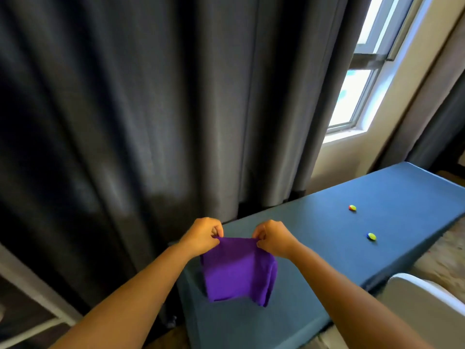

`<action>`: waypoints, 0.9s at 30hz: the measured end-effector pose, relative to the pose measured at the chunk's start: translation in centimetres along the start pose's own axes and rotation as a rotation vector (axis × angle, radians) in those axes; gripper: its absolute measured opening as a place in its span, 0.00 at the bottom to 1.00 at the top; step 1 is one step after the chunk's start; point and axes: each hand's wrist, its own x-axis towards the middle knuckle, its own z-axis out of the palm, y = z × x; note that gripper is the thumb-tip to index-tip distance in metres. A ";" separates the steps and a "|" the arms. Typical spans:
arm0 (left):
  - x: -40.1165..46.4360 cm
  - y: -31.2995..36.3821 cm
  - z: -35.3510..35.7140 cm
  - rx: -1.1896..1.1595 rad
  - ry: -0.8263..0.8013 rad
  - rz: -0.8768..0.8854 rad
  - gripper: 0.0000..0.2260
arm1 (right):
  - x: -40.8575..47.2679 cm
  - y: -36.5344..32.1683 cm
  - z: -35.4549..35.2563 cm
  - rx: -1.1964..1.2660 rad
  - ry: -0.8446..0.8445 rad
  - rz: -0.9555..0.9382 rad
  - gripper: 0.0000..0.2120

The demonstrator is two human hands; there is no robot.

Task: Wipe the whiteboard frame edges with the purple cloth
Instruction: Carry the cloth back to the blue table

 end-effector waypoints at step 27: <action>0.9 -11.8 13.1 -0.125 -0.096 -0.301 0.08 | 7.4 9.2 14.5 -0.031 -0.342 -0.061 0.13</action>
